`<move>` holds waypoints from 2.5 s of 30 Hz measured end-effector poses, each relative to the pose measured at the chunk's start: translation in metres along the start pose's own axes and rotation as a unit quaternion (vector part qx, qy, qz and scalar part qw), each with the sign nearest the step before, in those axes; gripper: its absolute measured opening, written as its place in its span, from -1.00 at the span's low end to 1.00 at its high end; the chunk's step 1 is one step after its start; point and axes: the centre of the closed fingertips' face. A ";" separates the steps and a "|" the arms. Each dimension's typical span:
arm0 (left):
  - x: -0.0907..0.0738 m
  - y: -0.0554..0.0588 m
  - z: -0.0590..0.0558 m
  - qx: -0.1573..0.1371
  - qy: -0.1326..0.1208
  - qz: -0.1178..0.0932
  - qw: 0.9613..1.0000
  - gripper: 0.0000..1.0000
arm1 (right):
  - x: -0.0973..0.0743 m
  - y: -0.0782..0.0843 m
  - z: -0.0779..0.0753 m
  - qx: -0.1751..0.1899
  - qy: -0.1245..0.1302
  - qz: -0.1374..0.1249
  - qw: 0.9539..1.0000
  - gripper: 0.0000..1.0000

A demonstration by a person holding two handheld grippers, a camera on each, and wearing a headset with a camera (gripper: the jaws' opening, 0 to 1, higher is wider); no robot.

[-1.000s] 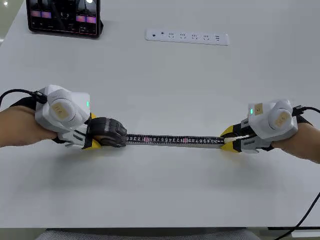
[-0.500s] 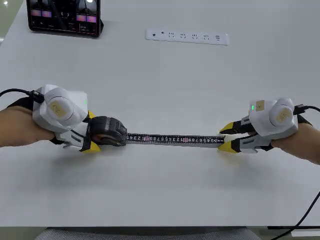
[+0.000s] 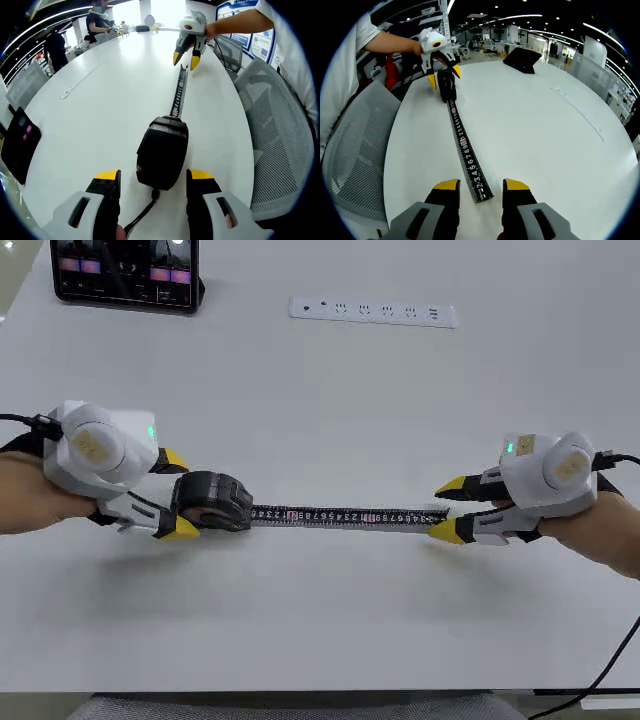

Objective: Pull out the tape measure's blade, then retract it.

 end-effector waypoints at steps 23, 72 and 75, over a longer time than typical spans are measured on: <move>-0.029 -0.011 0.005 -0.075 -0.077 -0.081 0.991 0.16 | -0.007 -0.012 0.016 0.040 0.064 -0.048 0.996 0.02; -0.039 0.007 -0.060 -0.169 -0.108 -0.120 0.972 0.72 | -0.023 -0.008 0.052 0.098 0.116 -0.093 0.984 0.54; -0.040 0.009 -0.066 -0.177 -0.106 -0.123 0.971 0.73 | -0.025 -0.007 0.056 0.099 0.118 -0.094 0.983 0.53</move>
Point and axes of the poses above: the centre of the closed fingertips' face, and the gripper's own axes: x roughly forward along the fingers, z roughly to its left, y roughly out of its underside, and after that the axes turned 2 degrees about z, right-handed
